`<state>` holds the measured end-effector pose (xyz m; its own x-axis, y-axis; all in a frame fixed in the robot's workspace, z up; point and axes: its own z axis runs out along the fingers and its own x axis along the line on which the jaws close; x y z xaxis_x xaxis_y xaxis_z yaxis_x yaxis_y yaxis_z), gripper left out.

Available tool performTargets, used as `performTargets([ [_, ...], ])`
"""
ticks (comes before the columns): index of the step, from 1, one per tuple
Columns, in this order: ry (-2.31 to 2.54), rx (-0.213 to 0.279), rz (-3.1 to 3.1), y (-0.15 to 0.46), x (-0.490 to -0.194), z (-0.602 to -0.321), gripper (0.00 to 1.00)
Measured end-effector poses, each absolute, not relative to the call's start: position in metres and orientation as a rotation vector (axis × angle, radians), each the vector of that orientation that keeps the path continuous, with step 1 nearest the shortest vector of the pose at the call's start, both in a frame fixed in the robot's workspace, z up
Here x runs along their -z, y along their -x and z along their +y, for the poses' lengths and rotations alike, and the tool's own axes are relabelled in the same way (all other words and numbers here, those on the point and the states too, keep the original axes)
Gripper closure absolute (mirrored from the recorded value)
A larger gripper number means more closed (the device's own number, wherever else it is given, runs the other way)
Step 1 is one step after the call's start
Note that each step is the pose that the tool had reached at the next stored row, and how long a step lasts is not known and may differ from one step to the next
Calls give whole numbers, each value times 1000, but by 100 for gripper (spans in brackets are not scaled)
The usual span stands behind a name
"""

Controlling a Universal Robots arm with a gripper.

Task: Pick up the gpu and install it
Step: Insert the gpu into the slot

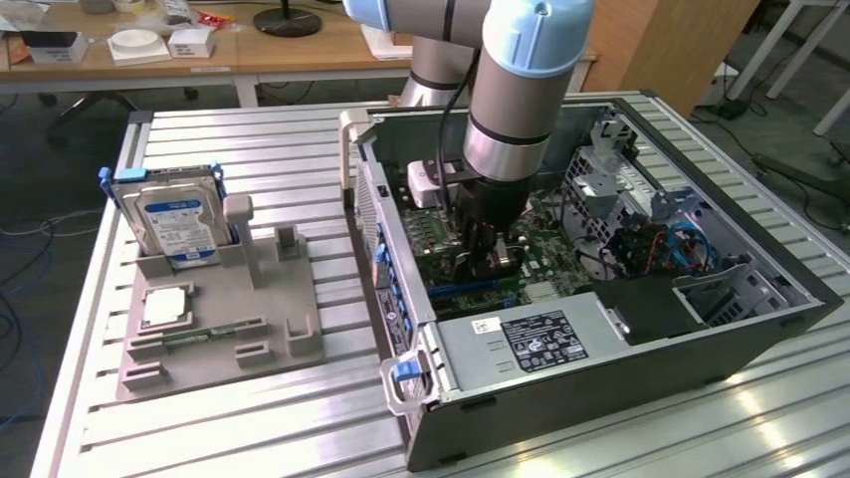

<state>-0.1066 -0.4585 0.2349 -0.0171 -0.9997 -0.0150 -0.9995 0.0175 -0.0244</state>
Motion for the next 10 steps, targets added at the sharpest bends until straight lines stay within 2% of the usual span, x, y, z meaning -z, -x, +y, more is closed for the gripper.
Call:
performTargets([
  [10, 2183, 11, 2221, 107, -235, -458, 73],
])
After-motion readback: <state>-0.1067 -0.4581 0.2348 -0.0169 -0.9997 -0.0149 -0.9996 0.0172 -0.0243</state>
